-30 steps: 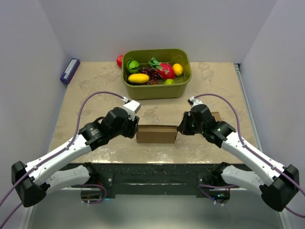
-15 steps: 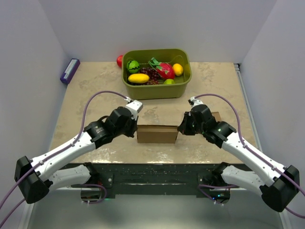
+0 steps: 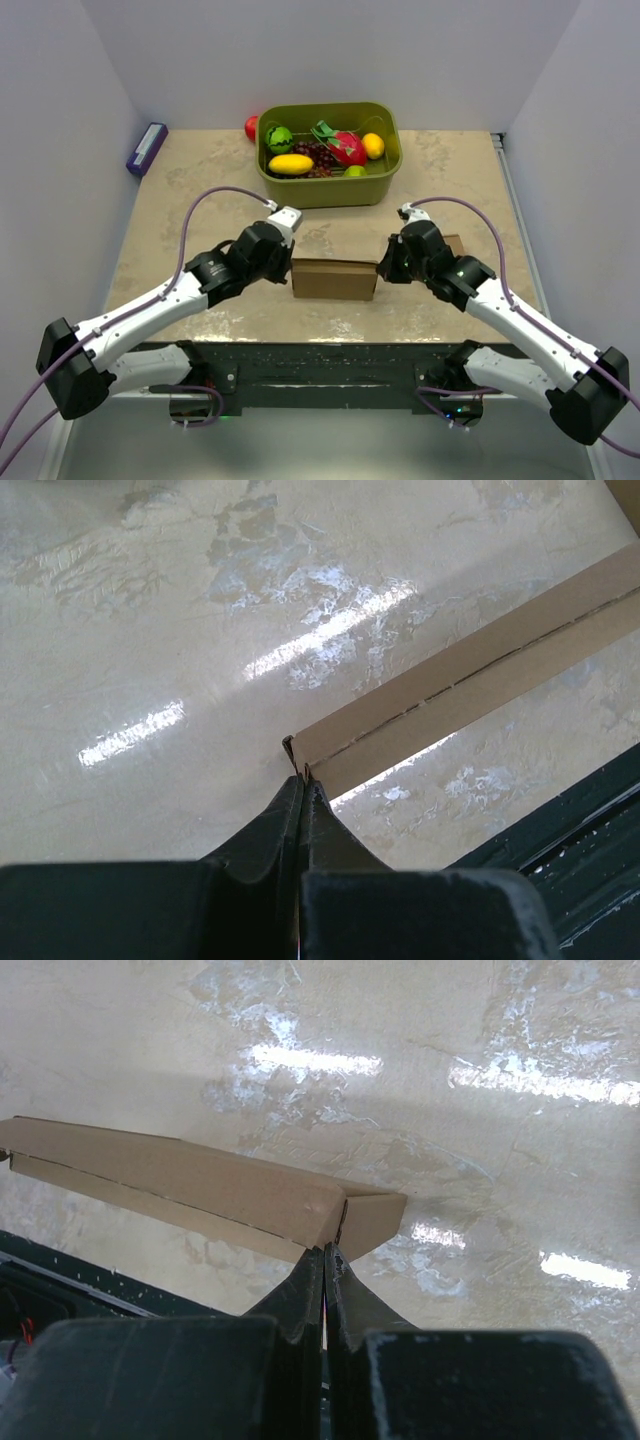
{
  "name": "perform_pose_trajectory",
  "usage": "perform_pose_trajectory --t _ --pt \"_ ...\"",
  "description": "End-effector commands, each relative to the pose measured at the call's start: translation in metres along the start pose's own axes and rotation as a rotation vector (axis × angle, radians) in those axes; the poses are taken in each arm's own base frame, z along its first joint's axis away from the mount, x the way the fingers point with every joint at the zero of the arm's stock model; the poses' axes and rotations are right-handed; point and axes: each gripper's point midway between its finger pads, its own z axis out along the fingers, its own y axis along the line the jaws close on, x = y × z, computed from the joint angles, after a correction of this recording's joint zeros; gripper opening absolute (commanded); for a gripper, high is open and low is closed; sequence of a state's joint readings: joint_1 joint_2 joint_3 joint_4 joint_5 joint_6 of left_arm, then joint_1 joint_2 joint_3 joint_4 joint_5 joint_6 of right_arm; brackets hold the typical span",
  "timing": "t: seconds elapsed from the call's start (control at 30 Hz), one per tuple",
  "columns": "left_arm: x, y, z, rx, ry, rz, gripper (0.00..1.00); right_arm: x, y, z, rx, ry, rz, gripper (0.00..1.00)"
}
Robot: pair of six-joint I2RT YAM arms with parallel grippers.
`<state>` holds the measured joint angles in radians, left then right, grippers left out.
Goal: Fold the paper box
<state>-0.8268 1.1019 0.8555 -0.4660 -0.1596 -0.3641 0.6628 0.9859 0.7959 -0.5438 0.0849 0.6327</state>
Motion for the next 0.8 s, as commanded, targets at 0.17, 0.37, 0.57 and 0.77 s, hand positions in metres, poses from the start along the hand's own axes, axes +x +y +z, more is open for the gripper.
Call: perform_pose_trajectory --t 0.17,0.37,0.57,0.77 --pt "-0.033 -0.019 0.01 0.041 -0.061 -0.04 0.0 0.015 -0.008 0.001 0.036 0.029 -0.01 0.0" --pt "-0.037 -0.021 0.016 0.038 -0.051 -0.033 0.0 0.02 -0.011 0.003 0.047 0.034 -0.019 0.0" --pt "-0.044 -0.027 0.017 0.058 -0.057 -0.038 0.0 0.02 -0.013 0.002 0.055 0.026 -0.025 0.0" --pt "-0.046 -0.027 0.015 0.066 -0.076 -0.041 0.0 0.013 -0.005 -0.005 0.018 -0.005 -0.029 0.0"
